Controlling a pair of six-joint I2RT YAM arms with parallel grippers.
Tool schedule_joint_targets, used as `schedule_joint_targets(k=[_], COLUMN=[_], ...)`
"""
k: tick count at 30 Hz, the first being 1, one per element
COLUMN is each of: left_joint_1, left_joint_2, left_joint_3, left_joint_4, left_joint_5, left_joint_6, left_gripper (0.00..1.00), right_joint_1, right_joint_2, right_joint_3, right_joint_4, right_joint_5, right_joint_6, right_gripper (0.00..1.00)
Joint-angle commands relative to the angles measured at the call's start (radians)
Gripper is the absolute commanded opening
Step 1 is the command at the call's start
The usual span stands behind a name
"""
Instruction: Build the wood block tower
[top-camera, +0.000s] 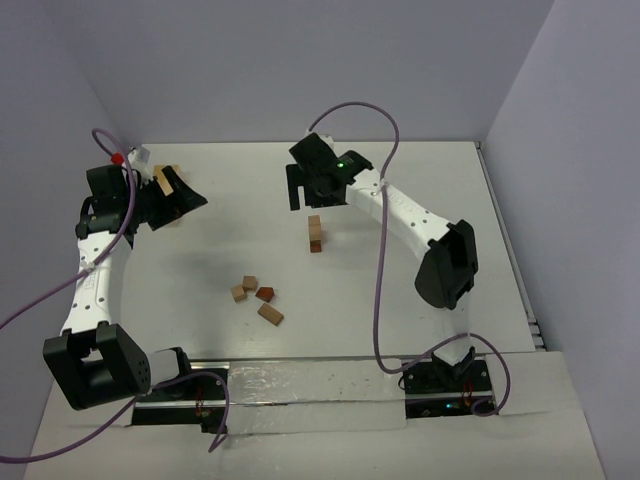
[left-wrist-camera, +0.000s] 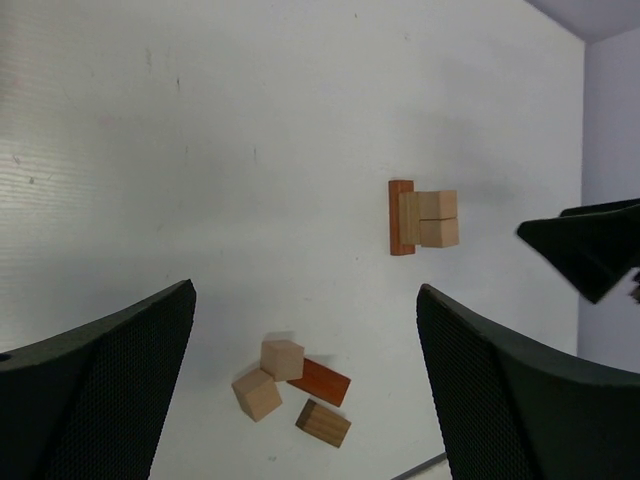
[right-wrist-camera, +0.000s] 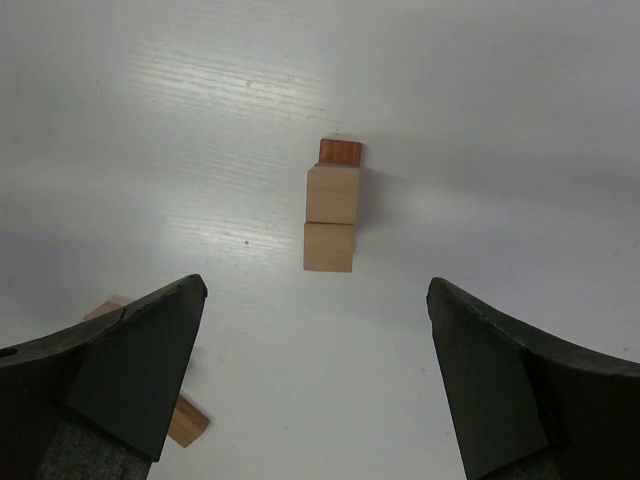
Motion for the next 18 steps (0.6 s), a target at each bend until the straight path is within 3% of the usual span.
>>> schedule_joint_targets(k=[1,5,11,18], left_joint_1=[-0.003,-0.068,-0.249,-0.39], left_joint_2=[-0.031,-0.046,-0.04,-0.022], left_joint_3=[0.032,0.03,0.024,-0.032], left_joint_4=[-0.055,-0.133,-0.41,-0.496], left_joint_5=[0.025,0.017,0.001,-0.087], left_joint_6=[0.124,0.314,0.771,0.896], left_gripper=[0.95,0.94,0.95,0.89], right_joint_1=[0.015,0.015,0.01,0.002], right_joint_2=[-0.153,-0.273,-0.382,-0.446], right_joint_3=[-0.062,-0.147,-0.244,-0.342], right_joint_4=[0.05,0.113,0.159,0.173], right_joint_5=[0.056,0.063,-0.013,-0.058], right_joint_6=[-0.052,-0.12,-0.307,-0.309], right_gripper=[1.0,1.0,1.0,1.0])
